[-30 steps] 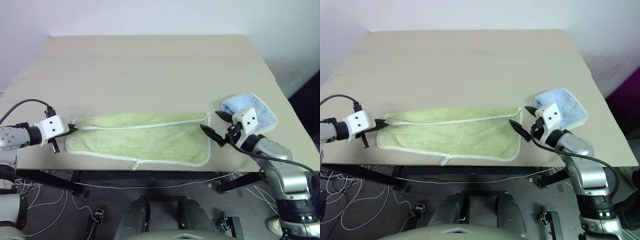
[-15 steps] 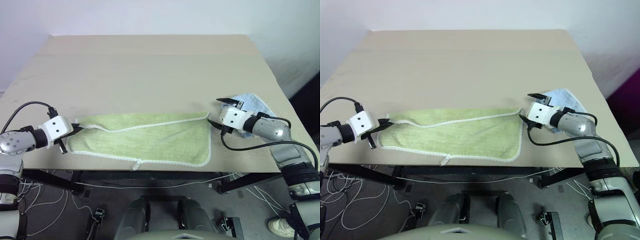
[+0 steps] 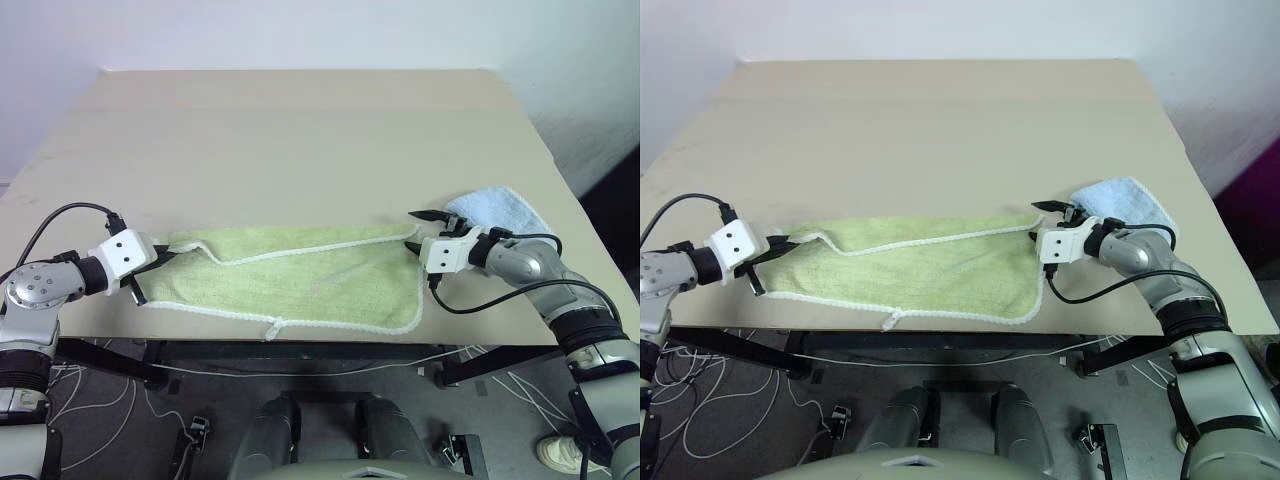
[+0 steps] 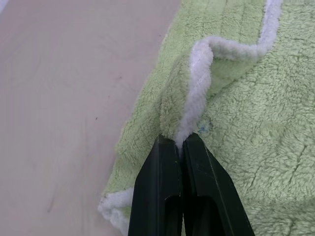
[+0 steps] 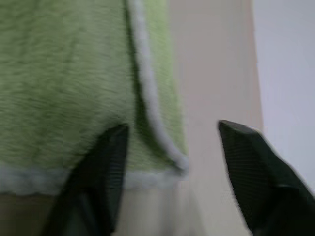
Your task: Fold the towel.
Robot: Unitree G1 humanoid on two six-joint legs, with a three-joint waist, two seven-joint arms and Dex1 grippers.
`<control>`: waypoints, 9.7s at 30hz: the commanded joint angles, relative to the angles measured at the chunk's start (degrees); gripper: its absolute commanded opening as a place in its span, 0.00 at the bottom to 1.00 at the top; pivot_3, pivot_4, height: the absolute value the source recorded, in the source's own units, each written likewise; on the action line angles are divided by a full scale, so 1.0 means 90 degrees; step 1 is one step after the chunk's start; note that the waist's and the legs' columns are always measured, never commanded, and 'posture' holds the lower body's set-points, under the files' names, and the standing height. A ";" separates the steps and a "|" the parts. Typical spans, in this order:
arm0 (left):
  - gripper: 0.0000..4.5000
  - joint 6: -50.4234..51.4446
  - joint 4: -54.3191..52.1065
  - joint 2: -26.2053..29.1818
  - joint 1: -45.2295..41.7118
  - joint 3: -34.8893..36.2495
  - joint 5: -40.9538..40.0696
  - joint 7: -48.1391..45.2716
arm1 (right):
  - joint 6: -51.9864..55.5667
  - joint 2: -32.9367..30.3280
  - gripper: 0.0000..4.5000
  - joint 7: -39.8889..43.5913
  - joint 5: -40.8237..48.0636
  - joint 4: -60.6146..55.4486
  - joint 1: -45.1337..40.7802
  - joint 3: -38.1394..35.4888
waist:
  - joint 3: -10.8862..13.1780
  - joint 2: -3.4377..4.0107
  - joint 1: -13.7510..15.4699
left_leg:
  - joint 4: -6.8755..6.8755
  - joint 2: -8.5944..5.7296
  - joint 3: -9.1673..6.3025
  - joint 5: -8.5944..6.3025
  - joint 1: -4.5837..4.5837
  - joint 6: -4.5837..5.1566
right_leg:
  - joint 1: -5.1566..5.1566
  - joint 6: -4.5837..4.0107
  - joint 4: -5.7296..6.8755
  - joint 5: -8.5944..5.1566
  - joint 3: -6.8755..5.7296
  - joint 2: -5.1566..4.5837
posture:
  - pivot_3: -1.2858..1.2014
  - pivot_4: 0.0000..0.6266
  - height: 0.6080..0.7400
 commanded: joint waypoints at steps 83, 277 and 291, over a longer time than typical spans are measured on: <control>0.00 0.3393 -0.0963 0.0143 0.0093 0.1095 -0.0797 0.0011 | 0.3677 -0.0474 0.01 0.4024 0.3417 -0.0831 -0.0779 -0.1195 | 0.0012 0.0009 0.0024 | -0.0010 0.0004 0.0001 -0.0004 -0.0001 0.0000 | 0.0004 -0.0005 -0.0030 0.0001 -0.0006 -0.0016 | 0.52 0.24 1.00; 1.00 0.6142 -0.6000 -0.3049 0.2522 0.1755 -0.4487 0.2214 | 0.5733 0.2932 0.13 0.1224 0.3848 -0.1433 0.0127 -0.0101 | -0.0009 -0.0014 0.0015 | -0.0025 0.0006 -0.0017 -0.0004 -0.0001 0.0000 | 0.0013 -0.0007 -0.0051 0.0003 -0.0009 -0.0017 | 0.52 0.24 1.00; 1.00 0.6661 -0.6930 -0.4231 0.3415 0.2406 -0.6241 0.4764 | 0.5173 0.2551 0.13 0.1701 0.4225 -0.3067 0.0134 -0.0952 | -0.0009 -0.0015 0.0039 | -0.0024 0.0007 -0.0020 -0.0004 0.0008 -0.0002 | 0.0026 -0.0008 -0.0054 0.0002 -0.0010 -0.0017 | 0.52 0.24 1.00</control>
